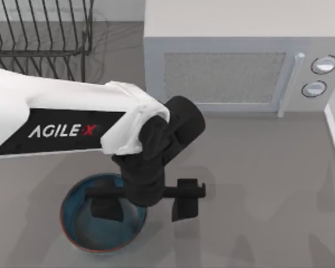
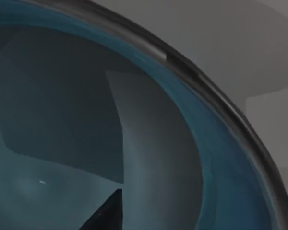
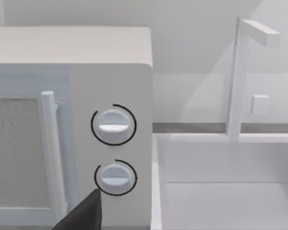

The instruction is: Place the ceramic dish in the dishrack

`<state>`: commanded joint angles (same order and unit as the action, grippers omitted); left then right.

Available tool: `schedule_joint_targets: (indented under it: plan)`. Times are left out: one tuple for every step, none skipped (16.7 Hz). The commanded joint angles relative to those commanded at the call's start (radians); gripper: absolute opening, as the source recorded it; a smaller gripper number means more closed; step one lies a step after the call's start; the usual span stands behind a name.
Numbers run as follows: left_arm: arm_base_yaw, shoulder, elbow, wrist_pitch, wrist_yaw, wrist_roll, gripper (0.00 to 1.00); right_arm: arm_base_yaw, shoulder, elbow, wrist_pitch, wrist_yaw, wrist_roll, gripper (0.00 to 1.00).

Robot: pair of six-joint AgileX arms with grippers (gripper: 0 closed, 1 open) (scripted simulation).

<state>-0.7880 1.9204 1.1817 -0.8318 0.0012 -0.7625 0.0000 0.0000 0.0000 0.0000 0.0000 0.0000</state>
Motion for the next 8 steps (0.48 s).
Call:
schedule_joint_targets:
  plan:
    - [0.0,0.0,0.0,0.0,0.0,0.0,0.62,0.0,0.0,0.0,0.0,0.0,0.0,1.0]
    - [0.0,0.0,0.0,0.0,0.0,0.0,0.55,0.0,0.0,0.0,0.0,0.0,0.0,1.0]
    - [0.0,0.0,0.0,0.0,0.0,0.0,0.47,0.0,0.0,0.0,0.0,0.0,0.0,1.0]
    - [0.0,0.0,0.0,0.0,0.0,0.0,0.4,0.0,0.0,0.0,0.0,0.0,0.0,1.0]
    - [0.0,0.0,0.0,0.0,0.0,0.0,0.32,0.0,0.0,0.0,0.0,0.0,0.0,1.0]
    - [0.0,0.0,0.0,0.0,0.0,0.0,0.25,0.0,0.0,0.0,0.0,0.0,0.0,1.0]
    - [0.0,0.0,0.0,0.0,0.0,0.0,0.17,0.0,0.0,0.0,0.0,0.0,0.0,1.0]
    - [0.0,0.0,0.0,0.0,0.0,0.0,0.1,0.0,0.0,0.0,0.0,0.0,0.0,1.0]
